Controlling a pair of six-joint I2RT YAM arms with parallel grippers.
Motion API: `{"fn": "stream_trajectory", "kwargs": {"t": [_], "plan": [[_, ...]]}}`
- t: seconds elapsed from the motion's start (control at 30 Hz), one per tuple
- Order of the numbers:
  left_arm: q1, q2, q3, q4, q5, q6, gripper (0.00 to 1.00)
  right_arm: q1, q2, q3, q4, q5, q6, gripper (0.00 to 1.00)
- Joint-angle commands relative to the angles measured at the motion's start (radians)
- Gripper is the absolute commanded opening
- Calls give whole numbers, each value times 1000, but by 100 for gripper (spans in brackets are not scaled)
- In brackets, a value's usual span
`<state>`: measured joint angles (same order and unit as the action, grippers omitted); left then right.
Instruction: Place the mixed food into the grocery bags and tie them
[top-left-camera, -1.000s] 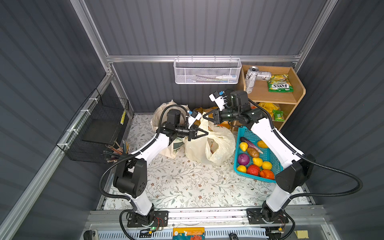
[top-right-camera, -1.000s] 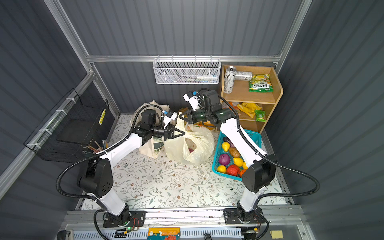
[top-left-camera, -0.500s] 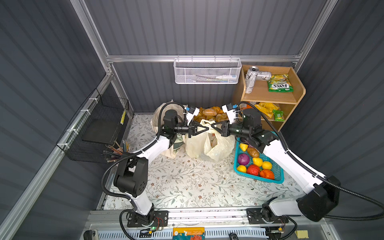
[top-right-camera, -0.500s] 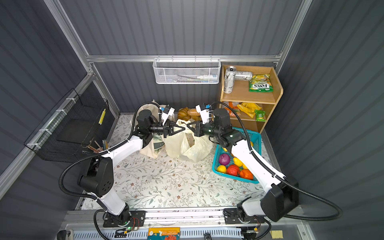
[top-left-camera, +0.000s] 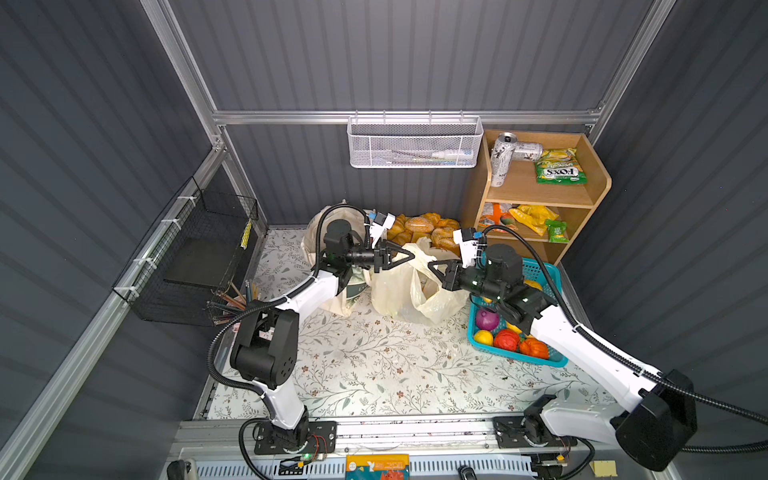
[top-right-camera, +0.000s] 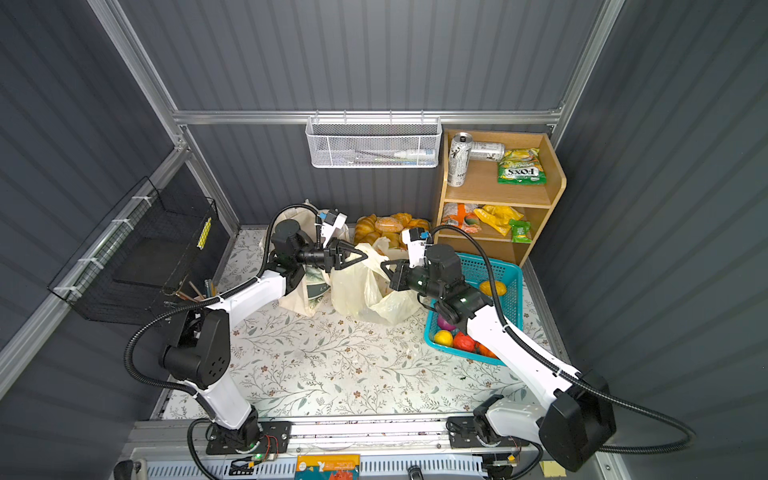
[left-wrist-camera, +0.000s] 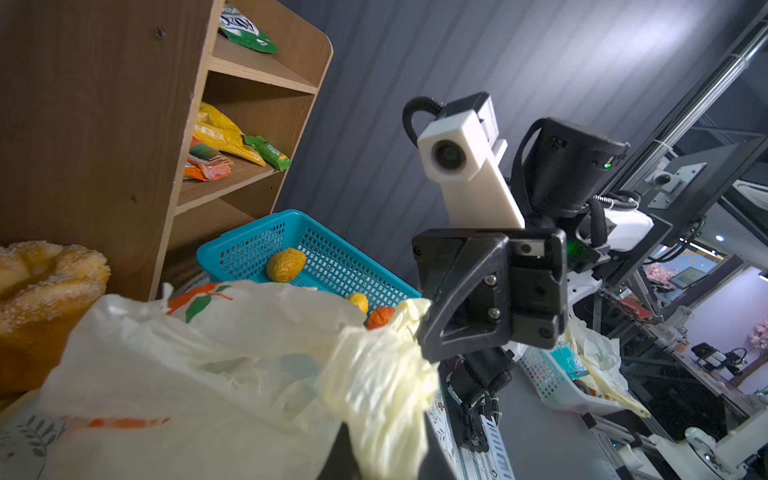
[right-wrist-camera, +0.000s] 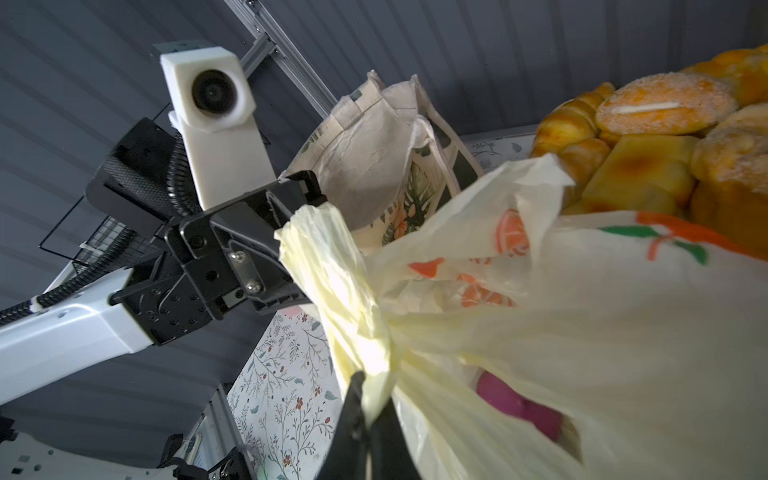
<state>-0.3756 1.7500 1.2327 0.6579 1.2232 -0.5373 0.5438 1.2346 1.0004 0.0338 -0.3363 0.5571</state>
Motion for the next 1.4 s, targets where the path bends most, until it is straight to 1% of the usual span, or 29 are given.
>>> {"fn": "stream_trajectory", "kwargs": {"t": [0.0, 0.07, 0.13, 0.2, 0.27, 0.43, 0.5, 0.6, 0.67, 0.77, 0.9, 0.97, 1.1, 1.17, 1.2, 1.23, 1.27, 1.33, 1.37], "plan": [[22, 14, 0, 65, -19, -41, 12, -13, 8, 27, -57, 41, -4, 0], [21, 9, -5, 48, -24, -25, 0, -20, 15, 55, -66, 31, -10, 0], [21, 0, -10, 17, -33, 6, 0, -22, 18, 75, -71, 22, -14, 0], [21, -10, -5, -53, -49, 64, 0, -23, 17, 90, -81, 11, -12, 0], [21, -18, 4, -116, -64, 108, 0, -20, 14, 91, -83, -47, -1, 0], [21, -16, 20, -152, -91, 126, 0, 46, -7, 44, -97, -61, 18, 0], [21, -16, 23, -152, -93, 128, 0, 78, -3, 9, -96, -50, 25, 0], [21, -18, 22, -131, -95, 111, 0, 87, 21, -67, -47, -21, 61, 0], [21, -23, 19, -110, -98, 97, 0, 85, 60, -86, -33, -10, 65, 0], [21, -23, 13, -57, -79, 53, 0, 73, 122, -80, 1, -10, 74, 0], [22, -22, 7, -60, -54, 39, 0, 66, 166, -27, 16, -19, 74, 0], [21, -15, 5, -54, -28, 23, 5, 65, 178, -9, 19, -29, 74, 0], [21, 12, -2, -21, 33, -39, 9, 65, 180, 6, 19, -28, 70, 0], [24, 17, -7, -24, 58, -42, 10, 65, 178, 9, 10, -20, 68, 0], [31, 15, -10, -45, 61, -25, 10, 65, 177, 9, 10, -18, 66, 0], [37, 12, -6, -104, 60, 14, 10, 66, 177, 9, 8, -17, 63, 0], [45, 3, 11, -238, 48, 113, 10, 66, 175, 8, 4, -15, 61, 0], [49, -29, 80, -642, -53, 425, 13, 66, 173, 8, -3, -11, 57, 0], [45, -39, 130, -851, -118, 587, 18, 66, 172, 5, -7, -10, 54, 0]]}}
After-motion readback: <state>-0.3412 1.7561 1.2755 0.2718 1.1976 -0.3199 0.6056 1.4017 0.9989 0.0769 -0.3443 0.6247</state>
